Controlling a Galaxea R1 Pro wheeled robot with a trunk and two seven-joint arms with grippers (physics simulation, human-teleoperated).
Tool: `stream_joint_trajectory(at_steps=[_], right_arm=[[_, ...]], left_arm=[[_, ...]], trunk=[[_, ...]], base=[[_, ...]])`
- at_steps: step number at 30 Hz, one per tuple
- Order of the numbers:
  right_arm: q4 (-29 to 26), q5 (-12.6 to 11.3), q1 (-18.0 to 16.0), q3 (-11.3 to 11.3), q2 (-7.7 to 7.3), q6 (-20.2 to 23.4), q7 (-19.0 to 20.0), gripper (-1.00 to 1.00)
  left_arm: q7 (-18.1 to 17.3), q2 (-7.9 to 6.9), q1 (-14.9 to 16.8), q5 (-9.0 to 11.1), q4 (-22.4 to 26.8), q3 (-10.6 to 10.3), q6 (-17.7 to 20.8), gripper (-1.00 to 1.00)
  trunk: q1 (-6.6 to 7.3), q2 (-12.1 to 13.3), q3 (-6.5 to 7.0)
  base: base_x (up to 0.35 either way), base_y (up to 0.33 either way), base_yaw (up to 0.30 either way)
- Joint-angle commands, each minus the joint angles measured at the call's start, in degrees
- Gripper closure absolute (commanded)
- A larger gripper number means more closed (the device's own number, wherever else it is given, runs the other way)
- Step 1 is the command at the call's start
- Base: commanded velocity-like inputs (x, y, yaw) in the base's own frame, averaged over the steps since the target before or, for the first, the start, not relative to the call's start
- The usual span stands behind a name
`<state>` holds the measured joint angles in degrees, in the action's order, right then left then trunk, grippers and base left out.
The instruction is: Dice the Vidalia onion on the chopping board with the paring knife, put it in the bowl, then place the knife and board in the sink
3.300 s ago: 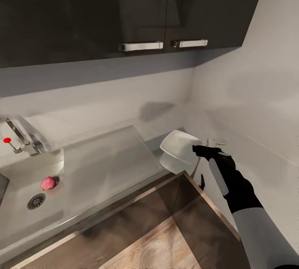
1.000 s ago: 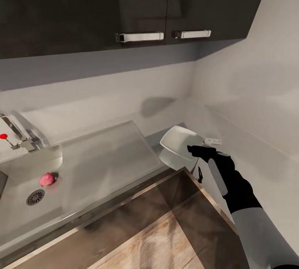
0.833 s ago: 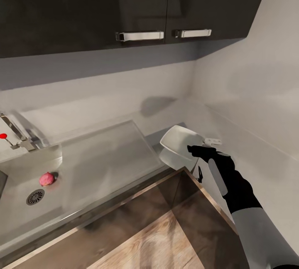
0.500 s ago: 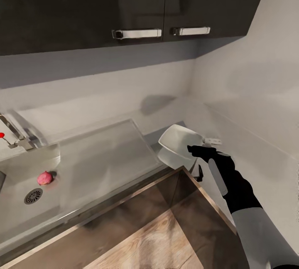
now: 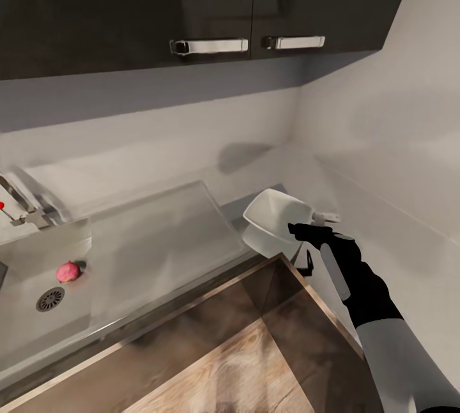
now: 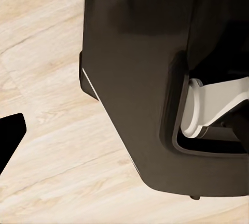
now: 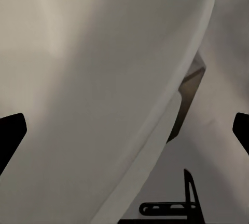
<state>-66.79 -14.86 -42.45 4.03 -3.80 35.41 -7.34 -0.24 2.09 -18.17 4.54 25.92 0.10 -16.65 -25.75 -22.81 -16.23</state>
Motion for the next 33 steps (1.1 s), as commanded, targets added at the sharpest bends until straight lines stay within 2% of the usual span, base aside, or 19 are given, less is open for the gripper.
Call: stream_joint_trajectory(at_steps=[1, 19, 33], right_arm=[[-0.1, -0.6, 0.0, 0.2, -0.07, 0.2, -0.6, -1.00], [0.0, -0.6, 0.0, 0.2, -0.05, 0.2, -0.6, -1.00], [0.0, -0.6, -0.1, 0.2, 0.02, 0.2, -0.6, -1.00]], left_arm=[[0.0, 0.02, 0.0, 0.5, 0.1, 0.0, 0.0, -1.00], [0.0, 0.02, 0.0, 0.5, 0.2, 0.0, 0.0, -1.00], [0.0, 0.02, 0.0, 0.5, 0.2, 0.1, 0.0, -1.00]], trunk=[[-0.03, -0.1, -0.15], [-0.03, -0.1, -1.09], [-0.03, -0.1, -1.83]], base=[[0.000, 0.000, 0.000], [0.028, 0.052, 0.000], [0.001, -0.016, 0.000]])
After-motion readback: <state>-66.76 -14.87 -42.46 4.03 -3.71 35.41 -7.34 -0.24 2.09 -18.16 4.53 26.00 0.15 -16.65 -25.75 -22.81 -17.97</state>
